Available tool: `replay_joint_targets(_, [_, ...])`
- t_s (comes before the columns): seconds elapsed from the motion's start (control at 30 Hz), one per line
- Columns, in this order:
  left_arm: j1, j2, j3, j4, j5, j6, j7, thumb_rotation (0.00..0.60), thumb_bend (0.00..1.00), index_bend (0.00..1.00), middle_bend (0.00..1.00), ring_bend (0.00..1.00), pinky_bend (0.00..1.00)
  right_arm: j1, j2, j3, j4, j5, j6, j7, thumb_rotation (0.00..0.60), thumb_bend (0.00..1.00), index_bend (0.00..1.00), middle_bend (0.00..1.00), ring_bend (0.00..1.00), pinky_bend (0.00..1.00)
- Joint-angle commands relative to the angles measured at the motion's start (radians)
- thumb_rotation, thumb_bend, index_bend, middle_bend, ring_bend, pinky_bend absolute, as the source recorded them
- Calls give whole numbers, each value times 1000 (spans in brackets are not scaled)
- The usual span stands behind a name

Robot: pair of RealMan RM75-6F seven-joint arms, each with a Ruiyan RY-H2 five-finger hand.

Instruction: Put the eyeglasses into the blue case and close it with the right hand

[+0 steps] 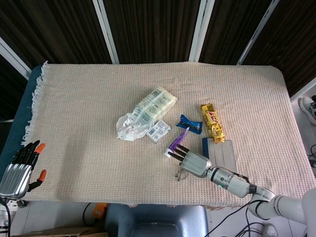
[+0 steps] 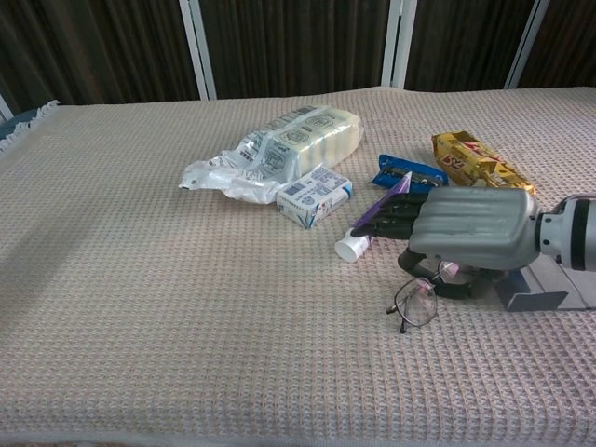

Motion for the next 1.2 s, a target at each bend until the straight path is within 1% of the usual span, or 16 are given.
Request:
replay_joint_targets(0.03, [0,0,0,0,0,0,0,600,404,0,0,0,127,-1,2,4,-5,4,13,2,600,659,795,82,0,0])
replay_joint_targets(0.23, [0,0,0,1,0,0,2,600,404,0,0,0,127,-4,20,25,-33,-4,86,32,600,659,796,88,0,0])
replay_joint_targets(0.47, [-2,-4,0,-1,-2,-7,14,600,406,0,0,0,128,-14,80,29,-86,-25,158,51,600,659,797,91,0,0])
replay_joint_targets(0.67, [-7,-13,-2,-1,-11,-19,40,600,407,0,0,0,127,-50,194,-8,-140,-65,226,42,600,659,797,91,0,0])
replay_joint_targets(0.8, [-12,-22,-5,-3,-24,-32,64,600,406,0,0,0,127,-83,268,-43,-142,-103,279,44,600,658,797,91,0,0])
replay_joint_targets(0.9, [-17,-29,-6,-6,-31,-44,83,600,406,0,0,0,127,-110,316,-68,-119,-126,312,42,600,658,797,91,0,0])
replay_joint_targets(1.03, [-20,-36,-6,-9,-36,-50,102,600,408,0,0,0,127,-147,349,-93,-59,-130,335,52,600,659,797,91,0,0])
replay_joint_targets(1.13, [-24,-38,-8,-10,-40,-55,109,600,409,0,0,0,127,-170,338,-103,31,-136,357,74,600,659,797,91,0,0])
replay_joint_targets(1.2, [-26,-40,-9,-11,-43,-60,112,600,409,0,0,0,127,-184,313,-106,114,-138,367,90,600,659,797,91,0,0])
